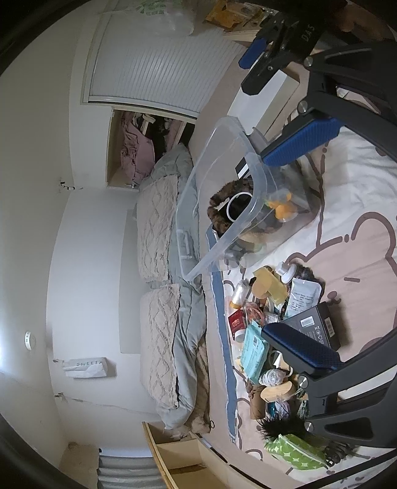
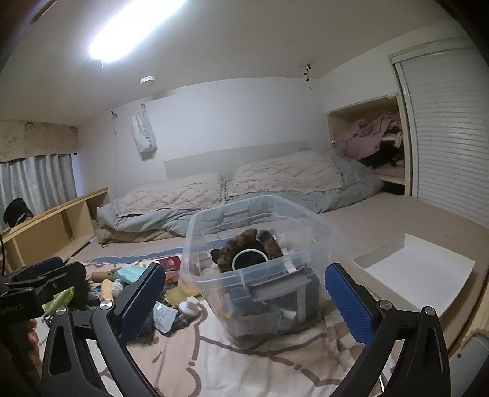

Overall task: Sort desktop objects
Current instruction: 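Open right tool to release white ring and withdraw both tools from bin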

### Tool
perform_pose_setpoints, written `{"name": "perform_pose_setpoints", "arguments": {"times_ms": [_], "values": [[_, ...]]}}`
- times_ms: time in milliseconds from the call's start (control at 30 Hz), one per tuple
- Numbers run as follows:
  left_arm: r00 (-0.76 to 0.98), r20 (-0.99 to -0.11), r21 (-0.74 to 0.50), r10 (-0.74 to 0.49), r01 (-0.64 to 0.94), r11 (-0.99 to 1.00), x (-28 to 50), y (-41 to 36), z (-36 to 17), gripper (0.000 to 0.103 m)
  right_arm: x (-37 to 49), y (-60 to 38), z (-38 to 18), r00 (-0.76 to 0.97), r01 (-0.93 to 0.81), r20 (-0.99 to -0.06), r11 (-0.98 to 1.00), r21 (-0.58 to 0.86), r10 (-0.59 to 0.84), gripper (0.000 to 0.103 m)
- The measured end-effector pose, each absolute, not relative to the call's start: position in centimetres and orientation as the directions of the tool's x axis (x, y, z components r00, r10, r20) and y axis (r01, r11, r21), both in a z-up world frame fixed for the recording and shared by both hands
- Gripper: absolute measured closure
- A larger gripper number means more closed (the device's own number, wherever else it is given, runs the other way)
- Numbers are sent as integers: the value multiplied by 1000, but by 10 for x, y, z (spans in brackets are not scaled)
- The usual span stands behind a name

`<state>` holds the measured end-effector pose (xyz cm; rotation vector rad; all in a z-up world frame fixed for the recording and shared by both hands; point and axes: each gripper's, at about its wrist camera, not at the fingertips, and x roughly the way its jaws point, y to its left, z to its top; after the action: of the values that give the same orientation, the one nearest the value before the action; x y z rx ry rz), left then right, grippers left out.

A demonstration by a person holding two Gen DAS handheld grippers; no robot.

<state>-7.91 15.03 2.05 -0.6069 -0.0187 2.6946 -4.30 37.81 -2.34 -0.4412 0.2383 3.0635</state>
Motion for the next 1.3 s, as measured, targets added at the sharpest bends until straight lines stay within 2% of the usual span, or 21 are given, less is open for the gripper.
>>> {"name": "perform_pose_setpoints", "arguments": {"times_ms": [233,567,767,1033,1300], "values": [[-849,-396,-61,351,-357,-932,-68,147,14,0,-32,376,-27,-962,-72,-270,-988,134,34,0],[-861,-370,-73,348,-347,-935,-61,140,12,0,-20,378,-31,-971,-88,-235,-985,147,51,0],[-876,-351,-91,332,-320,-943,-59,129,9,0,-22,376,-37,-968,-89,-246,-983,158,48,0],[-896,-359,-90,262,-246,-965,-62,106,-7,0,-31,365,-52,-962,-72,-272,-981,179,21,0],[-894,-414,-121,171,-133,-984,-67,69,-40,0,-42,337,-75,-951,-24,-309,-986,164,-29,0]]}}
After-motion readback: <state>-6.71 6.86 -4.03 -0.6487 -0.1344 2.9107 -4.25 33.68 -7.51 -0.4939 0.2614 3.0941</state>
